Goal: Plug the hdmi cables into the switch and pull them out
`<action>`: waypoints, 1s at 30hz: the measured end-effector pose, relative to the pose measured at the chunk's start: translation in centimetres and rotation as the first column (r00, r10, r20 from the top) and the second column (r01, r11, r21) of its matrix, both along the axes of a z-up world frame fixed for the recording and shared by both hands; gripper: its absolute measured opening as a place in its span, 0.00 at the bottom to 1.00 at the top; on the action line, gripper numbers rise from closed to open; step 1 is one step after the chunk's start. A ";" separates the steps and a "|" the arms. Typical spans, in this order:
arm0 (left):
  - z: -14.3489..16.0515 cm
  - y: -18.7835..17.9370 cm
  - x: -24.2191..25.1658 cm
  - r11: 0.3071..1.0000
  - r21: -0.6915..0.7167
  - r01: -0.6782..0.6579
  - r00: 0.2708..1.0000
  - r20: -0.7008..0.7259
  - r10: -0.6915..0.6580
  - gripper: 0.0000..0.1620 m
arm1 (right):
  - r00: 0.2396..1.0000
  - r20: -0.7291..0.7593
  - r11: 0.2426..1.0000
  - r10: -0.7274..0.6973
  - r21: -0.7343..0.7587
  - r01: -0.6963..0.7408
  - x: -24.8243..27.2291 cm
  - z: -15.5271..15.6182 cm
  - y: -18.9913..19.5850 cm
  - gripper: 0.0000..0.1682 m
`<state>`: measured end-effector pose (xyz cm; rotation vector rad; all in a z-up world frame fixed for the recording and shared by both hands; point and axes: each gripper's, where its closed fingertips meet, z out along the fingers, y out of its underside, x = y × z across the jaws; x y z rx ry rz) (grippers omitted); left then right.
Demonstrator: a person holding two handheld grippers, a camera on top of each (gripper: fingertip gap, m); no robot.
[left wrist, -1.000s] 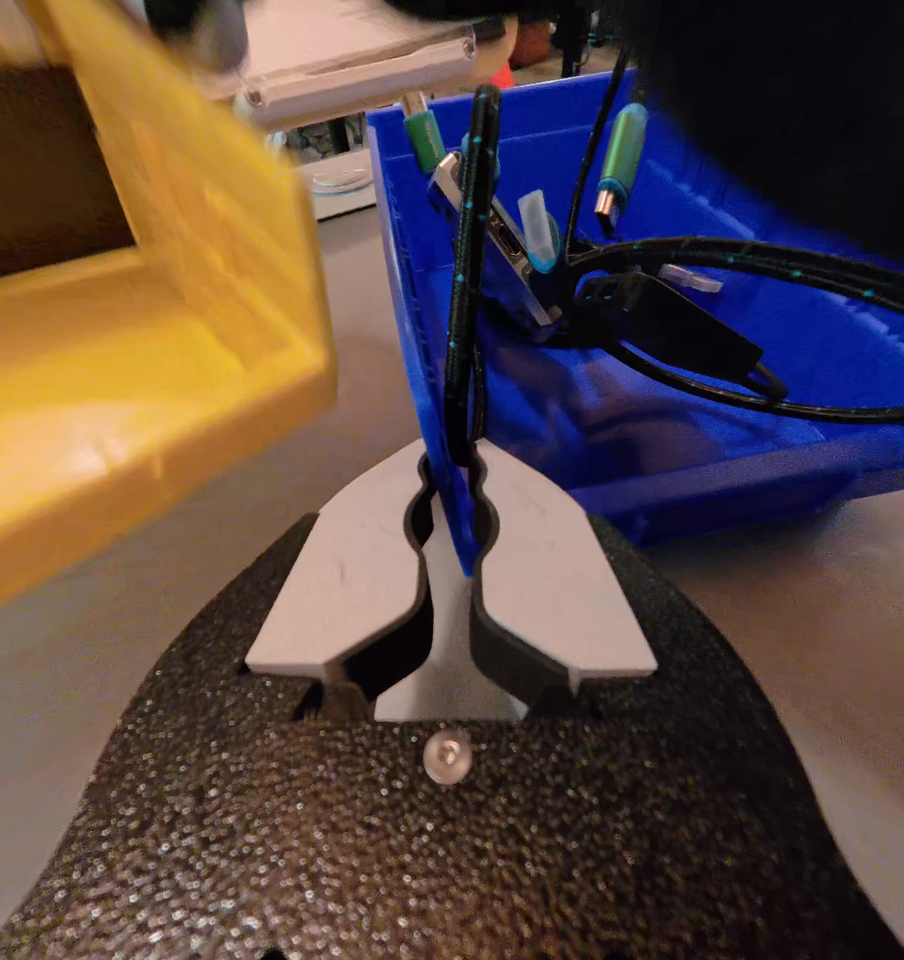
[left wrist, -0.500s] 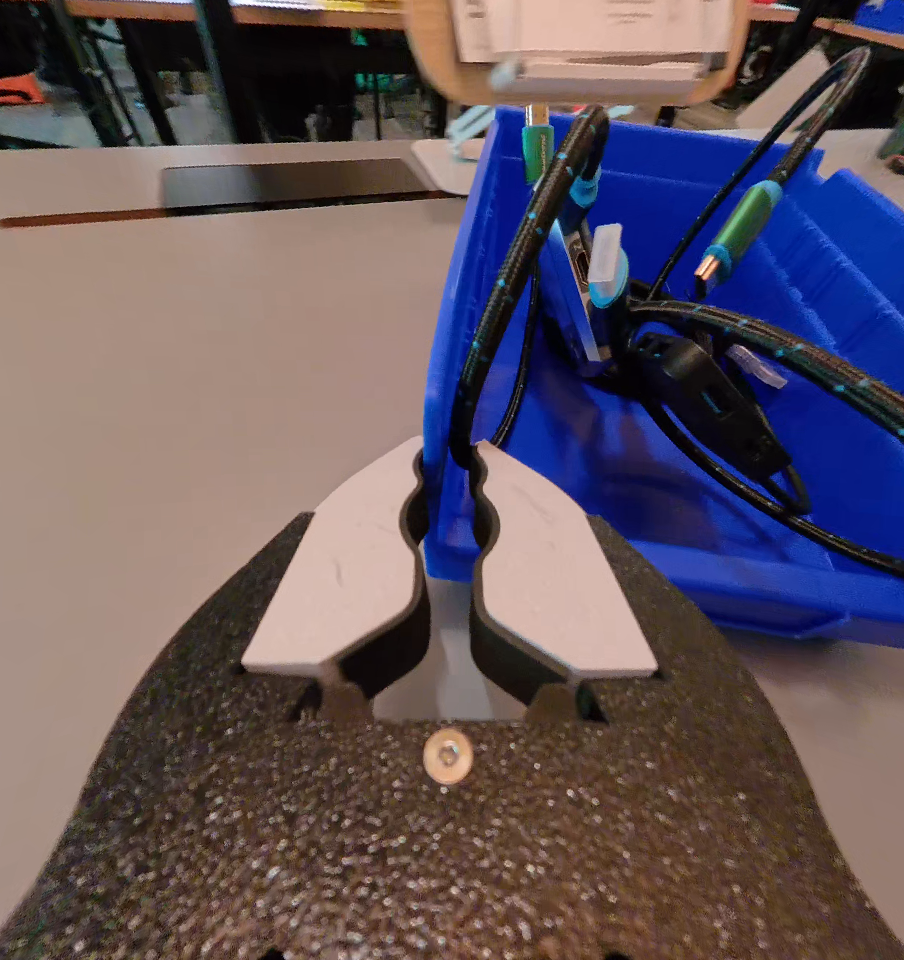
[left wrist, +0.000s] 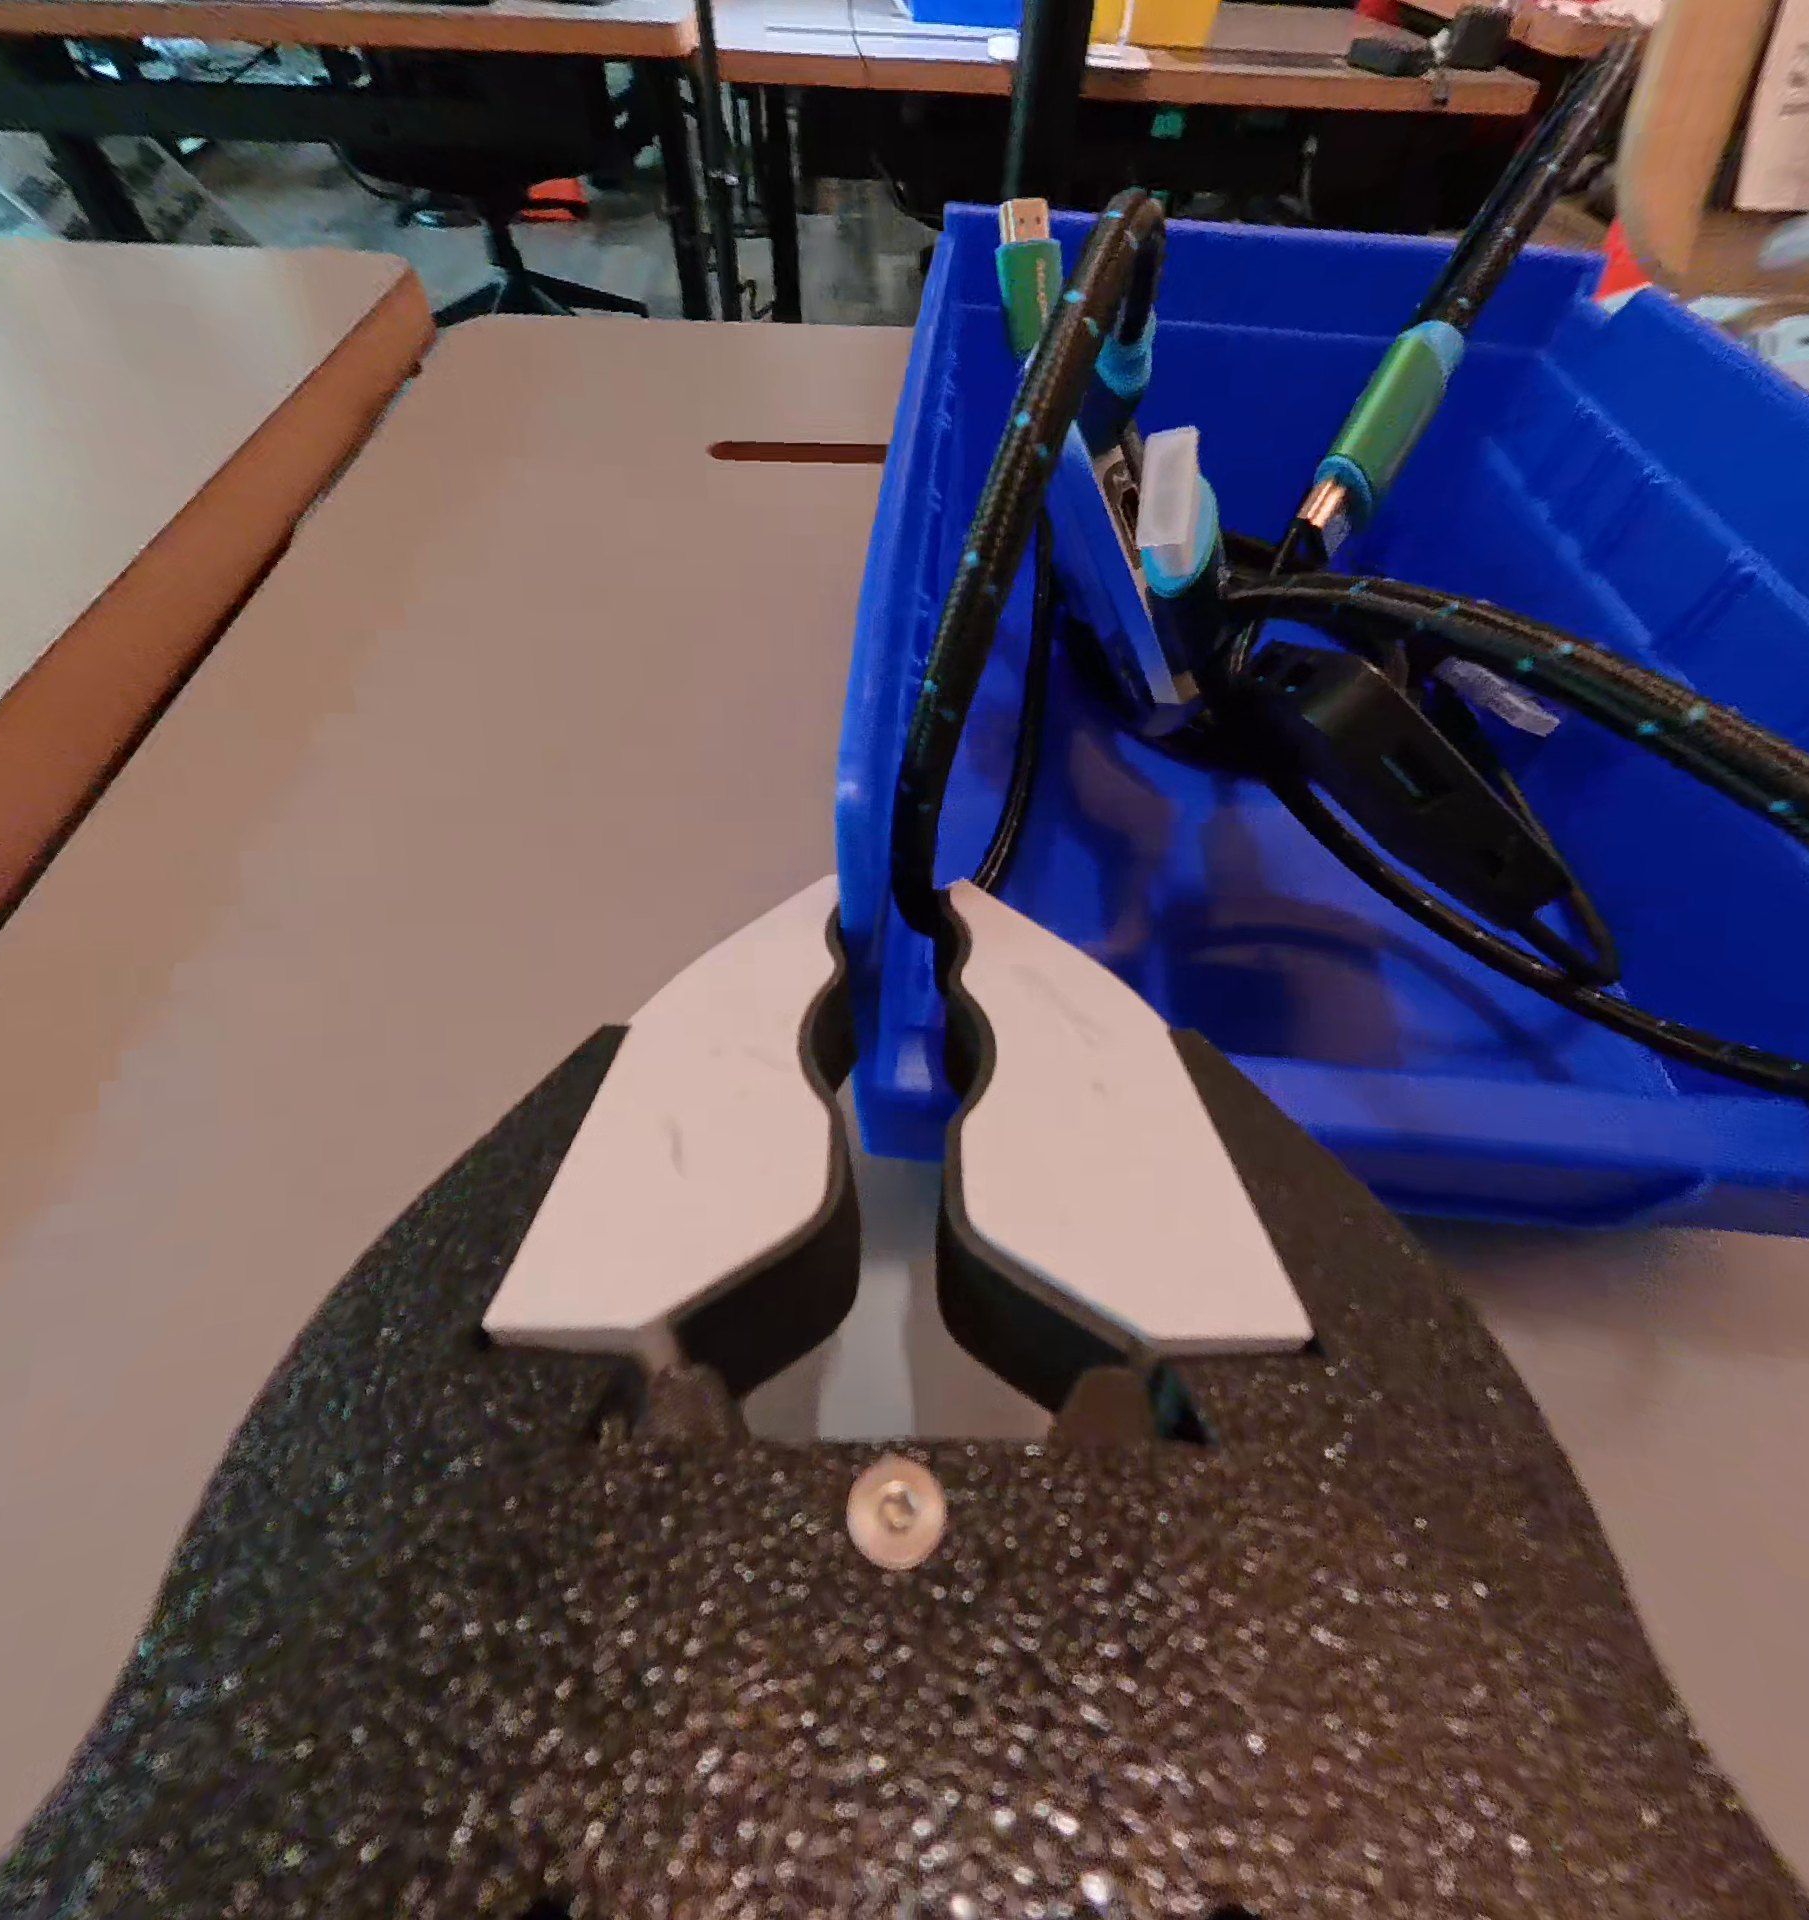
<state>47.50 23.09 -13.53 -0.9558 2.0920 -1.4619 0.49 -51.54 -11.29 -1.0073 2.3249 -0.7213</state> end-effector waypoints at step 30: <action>10.9 -7.6 -4.5 0.471 0.881 0.035 0.733 0.298 -0.612 0.34 | 0.890 -0.017 0.546 0.455 -0.785 -0.295 8.7 8.4 21.9 0.51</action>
